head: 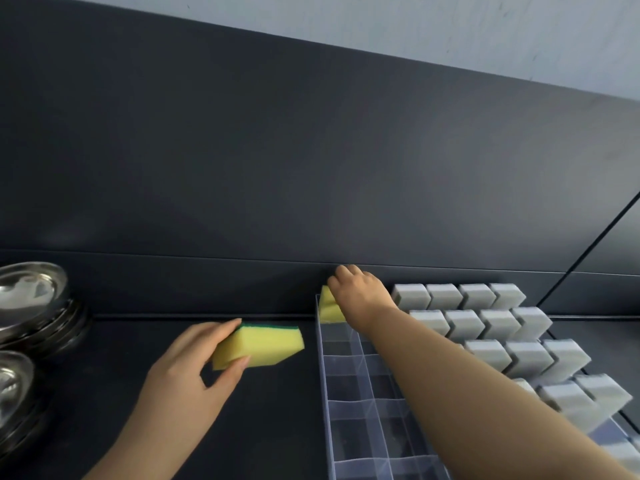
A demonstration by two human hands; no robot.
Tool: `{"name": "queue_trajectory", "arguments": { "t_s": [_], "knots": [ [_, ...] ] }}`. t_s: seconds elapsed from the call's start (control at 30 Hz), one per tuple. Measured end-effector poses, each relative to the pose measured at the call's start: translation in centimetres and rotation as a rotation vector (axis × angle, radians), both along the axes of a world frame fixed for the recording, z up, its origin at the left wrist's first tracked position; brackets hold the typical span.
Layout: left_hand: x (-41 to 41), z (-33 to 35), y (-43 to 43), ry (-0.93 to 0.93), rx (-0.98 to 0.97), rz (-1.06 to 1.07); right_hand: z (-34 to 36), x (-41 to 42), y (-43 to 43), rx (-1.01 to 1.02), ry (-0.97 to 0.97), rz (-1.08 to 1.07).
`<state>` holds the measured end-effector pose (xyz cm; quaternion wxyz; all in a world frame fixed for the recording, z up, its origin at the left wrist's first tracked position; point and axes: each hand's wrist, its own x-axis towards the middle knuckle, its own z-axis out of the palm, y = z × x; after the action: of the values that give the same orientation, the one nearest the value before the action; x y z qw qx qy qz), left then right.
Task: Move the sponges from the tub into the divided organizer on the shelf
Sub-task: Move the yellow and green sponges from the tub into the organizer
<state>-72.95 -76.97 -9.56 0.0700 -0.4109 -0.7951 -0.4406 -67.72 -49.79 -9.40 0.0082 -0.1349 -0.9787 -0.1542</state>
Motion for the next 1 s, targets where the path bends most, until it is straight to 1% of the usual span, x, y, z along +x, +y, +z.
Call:
{"name": "queue_trajectory", "arguments": {
  "t_s": [0.3,0.47,0.53,0.63,0.73,0.8,0.9,1.0],
  "knots": [
    [-0.6,0.3,2.5,0.063,-0.051,-0.041,-0.4,0.5,0.3,-0.214,0.068,-0.123],
    [-1.4,1.3,6.2,0.09,-0.062,-0.075,1.0,1.1,1.6,-0.424,0.199,-0.222],
    [-1.7,1.6,8.4,0.109,-0.079,-0.122,1.8,1.5,2.0,-0.505,0.265,-0.211],
    [-1.9,1.6,11.7,0.122,-0.119,-0.18,2.4,2.1,2.2,-0.605,0.329,-0.132],
    [-2.2,1.0,14.3,0.122,-0.202,-0.191,2.7,2.7,2.2,-0.677,0.331,-0.077],
    [-2.3,0.8,15.4,0.139,-0.303,-0.202,2.6,2.8,2.2,-0.702,0.333,-0.063],
    [-2.3,0.7,16.4,0.208,-0.418,-0.22,2.2,3.0,2.2,-0.699,0.319,-0.074],
    [-2.4,0.9,16.9,0.258,-0.468,-0.213,1.6,3.0,2.2,-0.7,0.315,-0.079]
  ]
}}
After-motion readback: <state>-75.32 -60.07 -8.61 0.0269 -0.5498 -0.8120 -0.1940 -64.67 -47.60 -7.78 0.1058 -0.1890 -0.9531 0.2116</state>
